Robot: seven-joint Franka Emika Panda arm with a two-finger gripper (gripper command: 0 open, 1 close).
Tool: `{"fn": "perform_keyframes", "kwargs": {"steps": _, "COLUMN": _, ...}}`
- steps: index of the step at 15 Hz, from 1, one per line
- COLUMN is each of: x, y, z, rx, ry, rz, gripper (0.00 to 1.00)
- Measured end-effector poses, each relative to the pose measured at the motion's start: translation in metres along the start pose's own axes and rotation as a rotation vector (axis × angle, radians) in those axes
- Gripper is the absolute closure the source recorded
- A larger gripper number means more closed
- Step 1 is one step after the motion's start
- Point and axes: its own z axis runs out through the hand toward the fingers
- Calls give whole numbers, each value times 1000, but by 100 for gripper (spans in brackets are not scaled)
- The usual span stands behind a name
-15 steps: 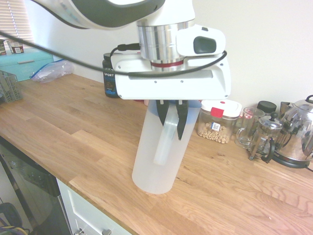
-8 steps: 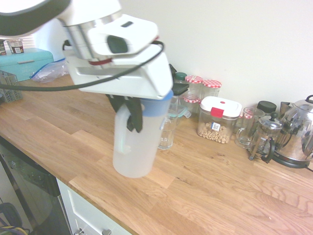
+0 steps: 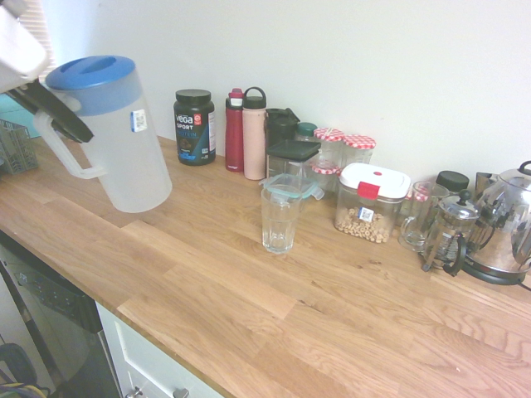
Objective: Pour me some water
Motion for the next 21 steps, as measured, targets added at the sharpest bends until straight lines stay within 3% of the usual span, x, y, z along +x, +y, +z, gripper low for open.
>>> {"fn": "perform_keyframes", "kwargs": {"steps": 9, "x": 5, "y": -75, "z": 87, "rx": -10, "ry": -117, "rz": 11, "gripper": 100}}
{"fn": "perform_keyframes", "kwargs": {"steps": 16, "x": -32, "y": -130, "z": 92, "rx": -53, "ry": 19, "rz": -23, "gripper": 100}}
{"fn": "perform_keyframes", "kwargs": {"steps": 21, "x": -33, "y": -157, "z": 125, "rx": -92, "ry": -52, "rz": -22, "gripper": 100}}
